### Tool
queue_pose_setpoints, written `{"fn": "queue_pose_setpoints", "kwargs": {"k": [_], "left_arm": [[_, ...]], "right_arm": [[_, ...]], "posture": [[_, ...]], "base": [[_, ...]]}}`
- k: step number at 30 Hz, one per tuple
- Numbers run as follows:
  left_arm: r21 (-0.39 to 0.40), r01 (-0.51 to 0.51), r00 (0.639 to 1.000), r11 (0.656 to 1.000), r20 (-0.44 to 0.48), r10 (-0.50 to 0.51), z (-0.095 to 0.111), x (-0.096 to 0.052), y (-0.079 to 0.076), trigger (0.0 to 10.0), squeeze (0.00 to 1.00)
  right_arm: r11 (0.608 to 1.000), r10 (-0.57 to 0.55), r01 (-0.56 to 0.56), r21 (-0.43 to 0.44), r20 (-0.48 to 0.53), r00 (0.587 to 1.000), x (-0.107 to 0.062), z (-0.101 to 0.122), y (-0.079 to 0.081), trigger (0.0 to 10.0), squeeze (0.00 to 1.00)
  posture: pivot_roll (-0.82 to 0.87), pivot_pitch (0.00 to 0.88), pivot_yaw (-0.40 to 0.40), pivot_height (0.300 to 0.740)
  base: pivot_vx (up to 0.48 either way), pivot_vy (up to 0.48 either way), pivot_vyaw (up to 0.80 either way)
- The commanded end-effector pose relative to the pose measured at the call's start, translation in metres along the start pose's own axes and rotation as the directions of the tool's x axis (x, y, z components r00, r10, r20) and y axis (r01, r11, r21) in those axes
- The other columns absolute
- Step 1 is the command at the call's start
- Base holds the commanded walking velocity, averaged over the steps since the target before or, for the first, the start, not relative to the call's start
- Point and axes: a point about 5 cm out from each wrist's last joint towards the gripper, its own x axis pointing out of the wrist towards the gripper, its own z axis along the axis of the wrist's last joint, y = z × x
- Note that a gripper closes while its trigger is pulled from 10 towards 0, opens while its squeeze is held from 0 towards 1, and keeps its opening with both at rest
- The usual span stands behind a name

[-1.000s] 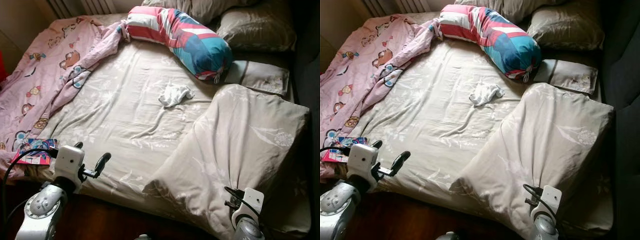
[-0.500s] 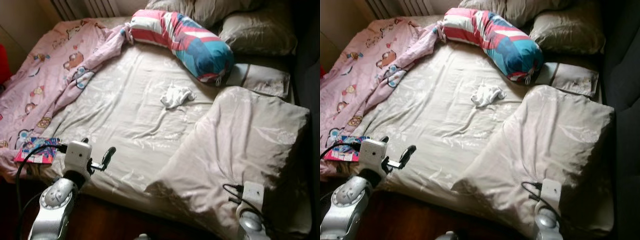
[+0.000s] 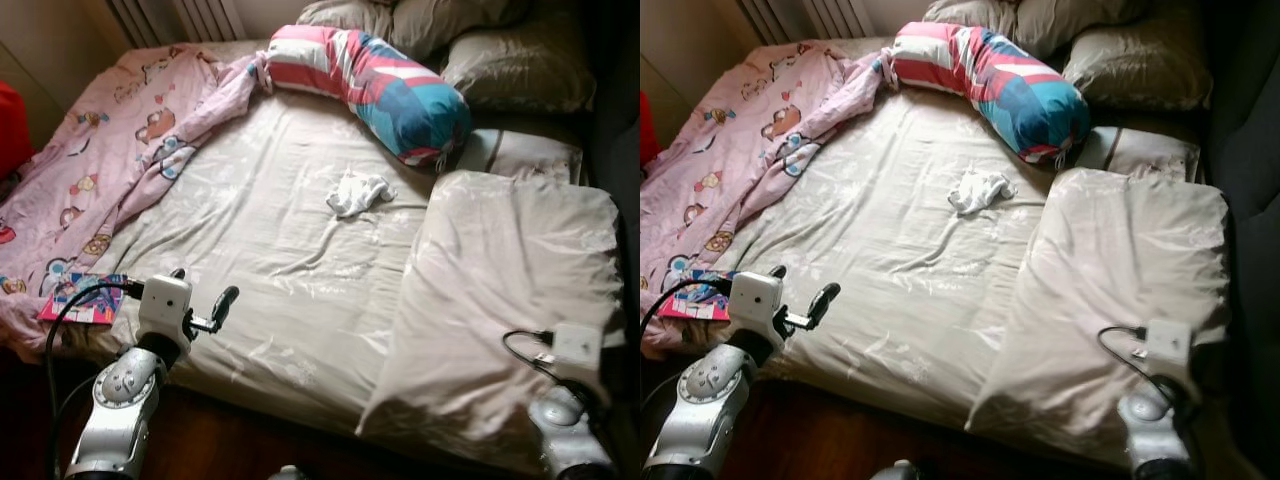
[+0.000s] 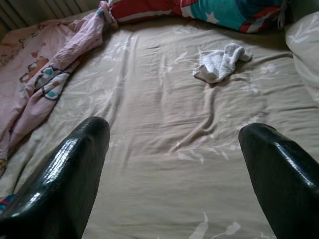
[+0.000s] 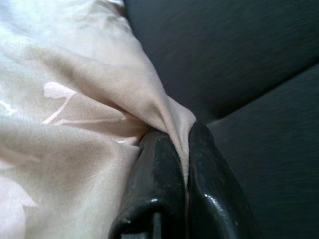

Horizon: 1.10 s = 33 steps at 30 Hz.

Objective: Clean up the room

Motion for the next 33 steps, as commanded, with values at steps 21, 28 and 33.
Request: {"fn": "queue_pose_setpoints", "kwargs": {"k": [21,28,33], "left_arm": [[0.018,0.022,0.999,1.000,-0.030,-0.022,-0.010,-0.001,0.001,10.0,0.00],[0.013,0.029,0.999,0.999,-0.033,-0.029,-0.011,-0.001,-0.002,10.0,0.00],[0.009,0.027,0.999,1.000,-0.035,-0.027,-0.013,-0.001,-0.002,10.0,0.00]], "right_arm": [[0.987,-0.159,0.159,0.013,-0.025,0.987,-0.013,-0.002,-0.018,10.0,1.00],[0.981,-0.192,0.192,0.000,0.093,0.977,-0.011,0.013,-0.021,10.0,1.00],[0.992,-0.104,0.090,0.083,0.181,0.978,-0.015,0.028,-0.010,10.0,1.00]], "posture": [[-0.01,0.138,0.149,0.735],[0.00,0.135,0.144,0.735],[0.00,0.132,0.140,0.735]], "base": [[0.000,0.000,0.00],[0.000,0.000,0.00],[0.000,0.000,0.00]]}}
